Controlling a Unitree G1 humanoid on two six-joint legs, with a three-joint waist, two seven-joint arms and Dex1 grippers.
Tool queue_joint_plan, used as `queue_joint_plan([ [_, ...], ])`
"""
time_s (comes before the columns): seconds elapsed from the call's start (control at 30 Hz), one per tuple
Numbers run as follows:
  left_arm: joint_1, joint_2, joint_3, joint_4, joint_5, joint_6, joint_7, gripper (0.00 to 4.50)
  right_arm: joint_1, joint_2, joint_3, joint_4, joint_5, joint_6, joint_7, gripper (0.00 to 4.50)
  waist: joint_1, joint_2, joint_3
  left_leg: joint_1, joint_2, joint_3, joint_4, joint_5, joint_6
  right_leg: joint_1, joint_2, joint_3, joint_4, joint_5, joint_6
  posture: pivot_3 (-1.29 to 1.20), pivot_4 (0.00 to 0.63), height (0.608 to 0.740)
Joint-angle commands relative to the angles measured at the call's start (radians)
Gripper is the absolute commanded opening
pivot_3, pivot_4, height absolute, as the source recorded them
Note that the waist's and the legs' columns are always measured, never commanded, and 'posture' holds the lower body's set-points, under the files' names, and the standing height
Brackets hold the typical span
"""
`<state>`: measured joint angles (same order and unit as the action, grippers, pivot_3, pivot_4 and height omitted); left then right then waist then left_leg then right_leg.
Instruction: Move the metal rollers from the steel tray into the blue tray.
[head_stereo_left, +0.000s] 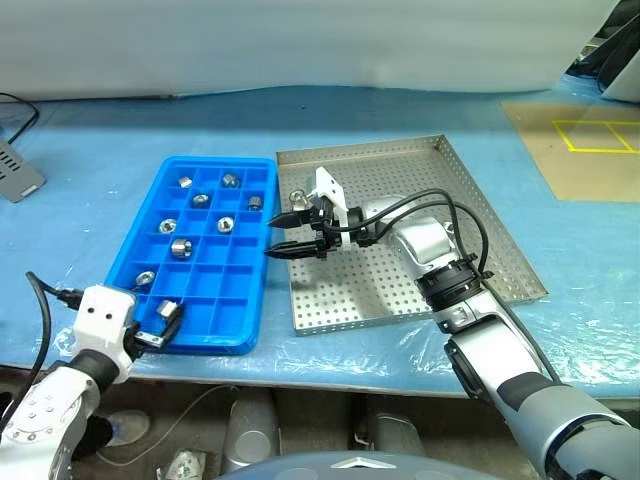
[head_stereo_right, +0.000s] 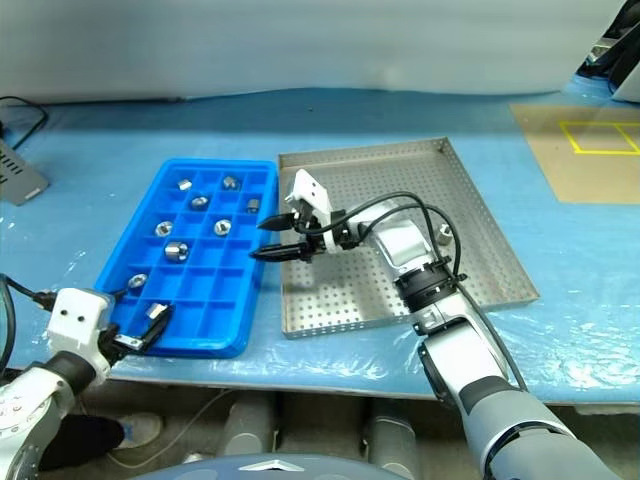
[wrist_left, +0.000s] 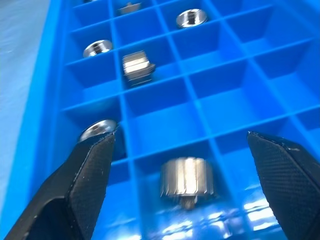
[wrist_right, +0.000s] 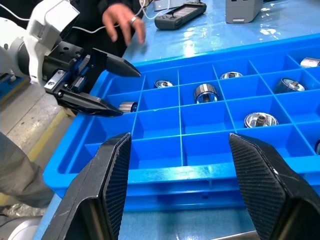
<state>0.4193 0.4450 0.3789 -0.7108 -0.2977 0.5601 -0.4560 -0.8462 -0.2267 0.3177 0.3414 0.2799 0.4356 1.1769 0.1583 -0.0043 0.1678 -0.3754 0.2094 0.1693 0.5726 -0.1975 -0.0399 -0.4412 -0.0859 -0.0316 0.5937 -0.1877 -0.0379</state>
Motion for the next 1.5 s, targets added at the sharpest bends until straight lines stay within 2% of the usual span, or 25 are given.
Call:
queue_joint_plan([
  [0.03,-0.110,0.013,-0.043,-0.093,-0.065,0.042,0.012,4.46,-0.002,-0.006,-0.047,-0.020,0.014,-0.012,-0.013,3.26,0.005,0.000,0.000,0.000,0.000,0.000,0.000,0.000,0.000,0.000,0.000,0.000,0.001,0.000,0.000,0.35,0.150,0.740],
  [0.17,-0.308,0.013,-0.115,-0.040,-0.103,0.097,0.026,4.46,0.014,-0.033,-0.082,-0.048,0.012,0.008,-0.052,3.26,0.004,0.000,0.000,0.002,-0.001,0.000,0.004,0.001,-0.001,-0.001,-0.001,0.003,0.009,0.000,0.000,0.33,0.150,0.740],
  [0.23,-0.375,0.014,-0.158,0.016,-0.098,0.100,0.017,4.46,0.036,-0.059,-0.104,-0.079,0.013,0.025,-0.077,3.26,-0.007,0.000,0.000,0.005,-0.002,0.001,0.004,0.001,-0.002,0.000,-0.001,0.005,0.012,0.000,0.000,0.23,0.150,0.740],
  [0.43,-0.494,0.044,-0.269,0.180,-0.068,0.045,-0.055,4.46,0.143,-0.137,-0.175,-0.245,0.028,0.112,-0.175,3.26,-0.028,0.000,0.000,0.006,-0.001,0.002,0.004,0.004,-0.006,-0.001,0.002,0.006,0.013,0.000,0.000,0.18,0.150,0.740],
  [0.47,-0.525,0.043,-0.287,0.213,-0.064,0.035,-0.065,4.46,0.164,-0.150,-0.189,-0.272,0.031,0.127,-0.191,3.26,-0.030,0.000,0.000,0.006,-0.001,0.001,0.004,0.004,-0.006,-0.001,0.003,0.006,0.013,0.000,0.000,0.04,0.150,0.740],
  [0.77,-0.714,0.008,-0.407,0.457,-0.016,-0.076,-0.145,4.46,0.314,-0.199,-0.276,-0.478,0.068,0.240,-0.333,3.26,-0.091,0.000,0.000,0.007,0.001,0.002,0.004,0.005,-0.008,-0.001,0.006,0.008,0.013,0.000,0.000,-0.11,0.150,0.740],
  [1.07,-0.834,-0.048,-0.461,0.620,0.034,-0.161,-0.165,4.46,0.371,-0.242,-0.324,-0.542,0.087,0.268,-0.398,3.26,-0.130,0.000,0.000,0.007,0.003,0.002,0.004,0.006,-0.008,-0.001,0.008,0.009,0.013,0.000,-0.001,-0.19,0.150,0.740],
  [1.5,-0.864,-0.054,-0.464,0.582,0.034,-0.121,-0.175,4.46,0.405,-0.266,-0.340,-0.598,0.121,0.292,-0.440,3.26,-0.145,0.000,0.000,0.008,0.004,0.003,0.004,0.005,-0.007,-0.001,0.009,0.010,0.013,0.000,-0.001,-0.21,0.150,0.740],
])
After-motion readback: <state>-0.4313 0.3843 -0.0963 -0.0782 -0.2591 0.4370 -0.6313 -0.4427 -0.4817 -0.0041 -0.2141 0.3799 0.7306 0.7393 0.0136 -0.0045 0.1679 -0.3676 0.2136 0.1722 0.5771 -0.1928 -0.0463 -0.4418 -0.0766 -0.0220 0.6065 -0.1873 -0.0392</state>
